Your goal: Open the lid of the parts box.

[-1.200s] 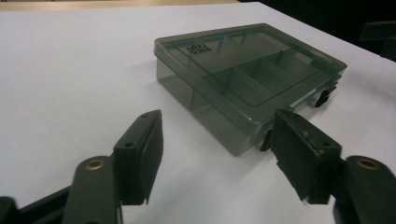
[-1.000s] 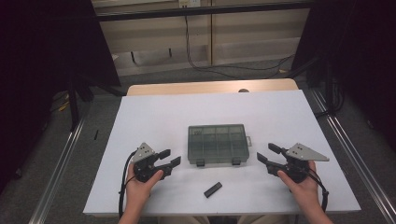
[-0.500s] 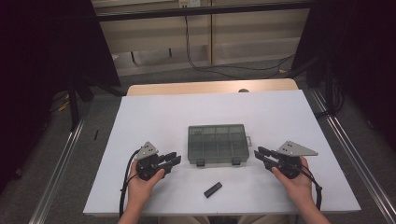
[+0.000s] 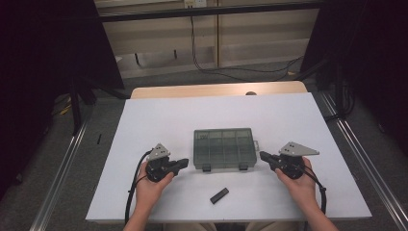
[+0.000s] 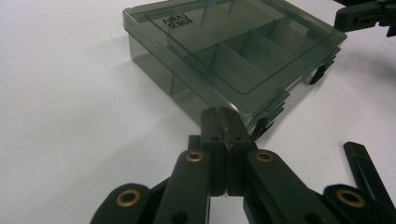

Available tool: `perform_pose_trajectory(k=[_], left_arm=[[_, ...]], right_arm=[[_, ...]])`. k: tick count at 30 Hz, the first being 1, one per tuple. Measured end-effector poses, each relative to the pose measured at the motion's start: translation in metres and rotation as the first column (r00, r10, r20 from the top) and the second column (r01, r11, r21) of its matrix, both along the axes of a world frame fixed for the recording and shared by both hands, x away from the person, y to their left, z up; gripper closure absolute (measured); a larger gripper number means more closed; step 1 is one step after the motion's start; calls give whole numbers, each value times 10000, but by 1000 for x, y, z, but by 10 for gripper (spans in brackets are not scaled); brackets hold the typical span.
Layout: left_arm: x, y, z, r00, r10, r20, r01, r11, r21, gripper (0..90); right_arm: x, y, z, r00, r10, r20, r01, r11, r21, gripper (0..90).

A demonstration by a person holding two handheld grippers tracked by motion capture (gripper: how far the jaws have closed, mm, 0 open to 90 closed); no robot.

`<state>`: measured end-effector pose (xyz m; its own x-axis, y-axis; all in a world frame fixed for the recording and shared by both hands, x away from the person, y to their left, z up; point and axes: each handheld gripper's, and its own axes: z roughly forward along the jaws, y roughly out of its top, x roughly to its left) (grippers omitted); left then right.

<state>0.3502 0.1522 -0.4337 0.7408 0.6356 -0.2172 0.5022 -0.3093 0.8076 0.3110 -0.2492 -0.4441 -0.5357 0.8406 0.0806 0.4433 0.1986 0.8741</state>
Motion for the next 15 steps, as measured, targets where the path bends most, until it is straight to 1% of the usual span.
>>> perform_pose_trajectory(k=[3, 4, 5, 6, 9, 10, 12, 13, 15], left_arm=[[2, 1, -1, 9998, 5, -188, -2, 9999, 163, 900], [3, 0, -2, 9997, -36, -242, 39, 9999, 137, 900], [4, 0, -2, 9996, -47, -287, 50, 9999, 119, 900], [5, -2, -2, 9996, -122, -241, 127, 9997, 199, 900], [7, -5, -1, 9996, -123, -245, 128, 9997, 211, 900], [9, -7, -1, 9995, -128, -275, 131, 9999, 79, 900], [10, -8, -2, 9994, -166, -295, 168, 9998, 64, 900], [9, -8, -2, 9994, -217, -285, 220, 9997, 124, 900], [8, -9, -2, 9992, -262, -300, 265, 9996, 103, 900]], right_arm=[[3, 1, 0, 10000, 9, -55, -9, 10000, -24, 900], [4, 1, -1, 10000, -5, -30, 5, 9999, -152, 900], [5, 1, -1, 10000, 5, -36, -5, 9999, -126, 900], [5, 1, -1, 9999, 39, -93, -40, 9999, -118, 900], [5, 1, -1, 9998, 115, -159, -117, 9999, -95, 900], [4, 1, -1, 9998, 110, -191, -111, 9999, -66, 900], [4, 1, -1, 9997, 145, -186, -146, 9999, -30, 900], [4, 1, -1, 9997, 156, -209, -156, 9999, -11, 900], [2, 2, -2, 9992, 242, -312, -241, 9997, 32, 900]])
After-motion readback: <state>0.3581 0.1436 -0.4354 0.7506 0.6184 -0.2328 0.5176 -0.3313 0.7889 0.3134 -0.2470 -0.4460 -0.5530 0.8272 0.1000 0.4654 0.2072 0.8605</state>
